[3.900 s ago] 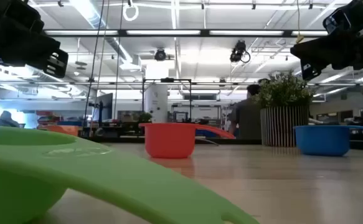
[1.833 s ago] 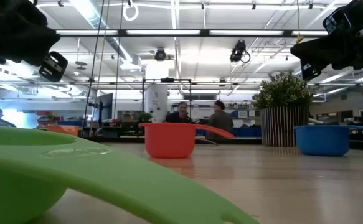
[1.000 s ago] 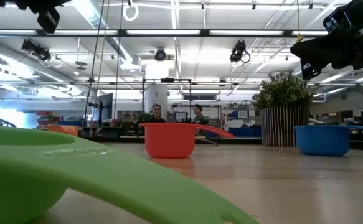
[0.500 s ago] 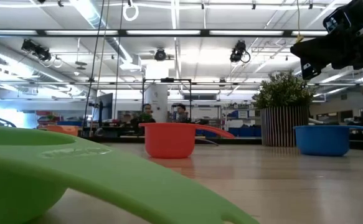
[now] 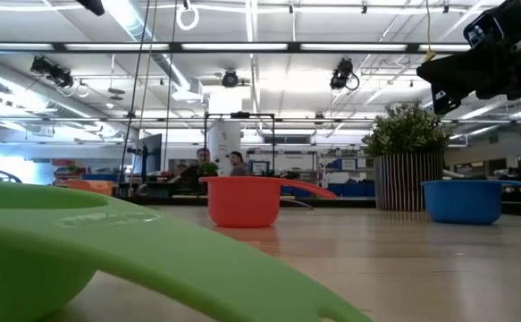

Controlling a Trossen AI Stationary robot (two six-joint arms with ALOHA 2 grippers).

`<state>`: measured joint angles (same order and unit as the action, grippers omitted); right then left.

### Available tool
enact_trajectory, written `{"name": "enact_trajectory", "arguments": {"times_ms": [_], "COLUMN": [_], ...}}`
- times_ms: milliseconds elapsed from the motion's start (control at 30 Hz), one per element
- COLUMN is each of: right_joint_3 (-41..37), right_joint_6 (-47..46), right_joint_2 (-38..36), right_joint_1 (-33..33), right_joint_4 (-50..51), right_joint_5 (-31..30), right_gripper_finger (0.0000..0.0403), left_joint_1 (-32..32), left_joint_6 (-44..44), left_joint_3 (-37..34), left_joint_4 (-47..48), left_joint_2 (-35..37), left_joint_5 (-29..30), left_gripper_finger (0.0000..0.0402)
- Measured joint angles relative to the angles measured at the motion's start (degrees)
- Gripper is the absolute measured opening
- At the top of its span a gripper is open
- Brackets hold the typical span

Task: Nest measuring cups in basket
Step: Move the orange measuring cup to the top left of the table

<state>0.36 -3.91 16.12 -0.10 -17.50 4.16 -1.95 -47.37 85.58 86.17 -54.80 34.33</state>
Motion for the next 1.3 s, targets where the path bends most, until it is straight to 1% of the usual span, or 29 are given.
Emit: {"name": "enact_trajectory", "arguments": {"times_ms": [200,367,567,633,800,900,1000,1067,1133,1300], "right_joint_3": [0.01,0.02,0.00,0.01,0.02,0.01,0.00,0.00,0.01,0.00], "right_joint_6": [-0.01,-0.01,-0.01,-0.02,-0.02,-0.01,-0.02,-0.02,-0.01,-0.01], "right_joint_2": [0.00,0.00,0.00,-0.01,0.00,0.00,0.00,0.00,0.00,0.00], "right_joint_1": [0.00,0.02,0.01,0.01,0.00,0.01,0.02,0.00,0.00,0.01], "right_joint_4": [0.00,-0.01,0.00,0.00,0.00,0.00,0.00,0.00,0.00,0.00], "right_joint_5": [-0.01,-0.01,-0.01,0.00,-0.02,-0.01,0.00,0.00,-0.01,-0.02], "right_gripper_finger": [0.0041,0.0041,0.0041,0.0041,0.0041,0.0041,0.0041,0.0041,0.0041,0.0041], "left_joint_1": [-5.15,-11.15,-20.49,-23.60,-30.02,-33.33,-36.03,-37.52,-38.93,-42.38], "left_joint_6": [-2.02,-1.95,-1.18,-1.02,-1.39,-0.42,2.38,4.40,4.55,4.64], "left_joint_3": [-0.04,-0.04,-0.09,-0.09,-0.09,-0.09,-0.09,-0.09,-0.09,-0.09], "left_joint_4": [3.42,3.83,3.81,3.78,3.62,2.55,-0.05,-1.43,-1.95,-1.83], "left_joint_2": [-0.92,-2.00,-5.77,-7.65,-12.54,-15.76,-19.10,-21.36,-23.72,-29.44], "left_joint_5": [-0.11,-0.40,-4.61,-5.83,-6.75,-9.55,-12.02,-12.15,-12.87,-17.68], "left_gripper_finger": [0.0064,0.0090,0.0111,0.0114,0.0114,0.0114,0.0114,0.0114,0.0114,0.0114]}}
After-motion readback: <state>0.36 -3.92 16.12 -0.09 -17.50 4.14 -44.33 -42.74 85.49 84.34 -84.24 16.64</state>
